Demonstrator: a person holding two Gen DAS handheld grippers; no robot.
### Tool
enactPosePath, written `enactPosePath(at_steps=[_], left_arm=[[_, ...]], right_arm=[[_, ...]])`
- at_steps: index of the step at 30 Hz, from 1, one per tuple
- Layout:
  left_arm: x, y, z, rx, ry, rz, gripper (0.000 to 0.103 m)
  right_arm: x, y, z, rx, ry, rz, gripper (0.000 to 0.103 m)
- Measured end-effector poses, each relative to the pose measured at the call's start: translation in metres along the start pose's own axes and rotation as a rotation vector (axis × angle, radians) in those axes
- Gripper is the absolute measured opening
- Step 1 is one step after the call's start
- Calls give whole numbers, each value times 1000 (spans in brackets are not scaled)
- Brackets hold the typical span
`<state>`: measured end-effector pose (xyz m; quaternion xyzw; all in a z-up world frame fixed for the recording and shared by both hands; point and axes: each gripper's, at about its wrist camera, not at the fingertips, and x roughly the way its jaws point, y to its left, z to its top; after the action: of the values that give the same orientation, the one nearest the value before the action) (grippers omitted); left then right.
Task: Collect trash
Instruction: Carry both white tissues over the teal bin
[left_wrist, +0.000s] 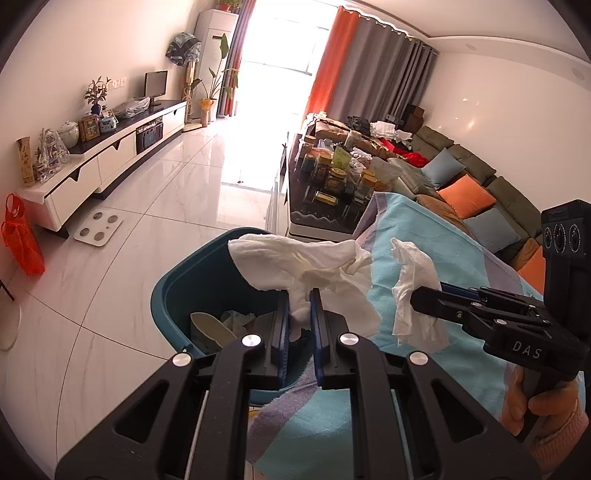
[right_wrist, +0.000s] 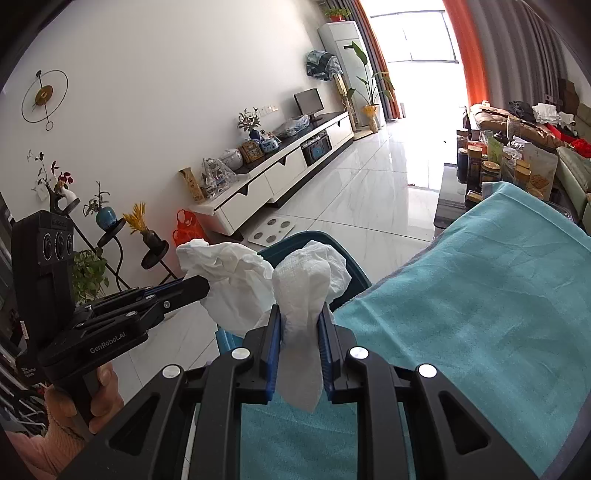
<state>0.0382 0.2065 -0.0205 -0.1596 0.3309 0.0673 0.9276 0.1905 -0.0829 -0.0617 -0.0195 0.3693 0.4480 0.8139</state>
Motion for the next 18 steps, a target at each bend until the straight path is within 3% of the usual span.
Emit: enactPosePath(at_steps=[18], left_arm=[[10,2,3,-26,14,32,11]], right_arm=[[19,7,6,-10,27,-2,18]])
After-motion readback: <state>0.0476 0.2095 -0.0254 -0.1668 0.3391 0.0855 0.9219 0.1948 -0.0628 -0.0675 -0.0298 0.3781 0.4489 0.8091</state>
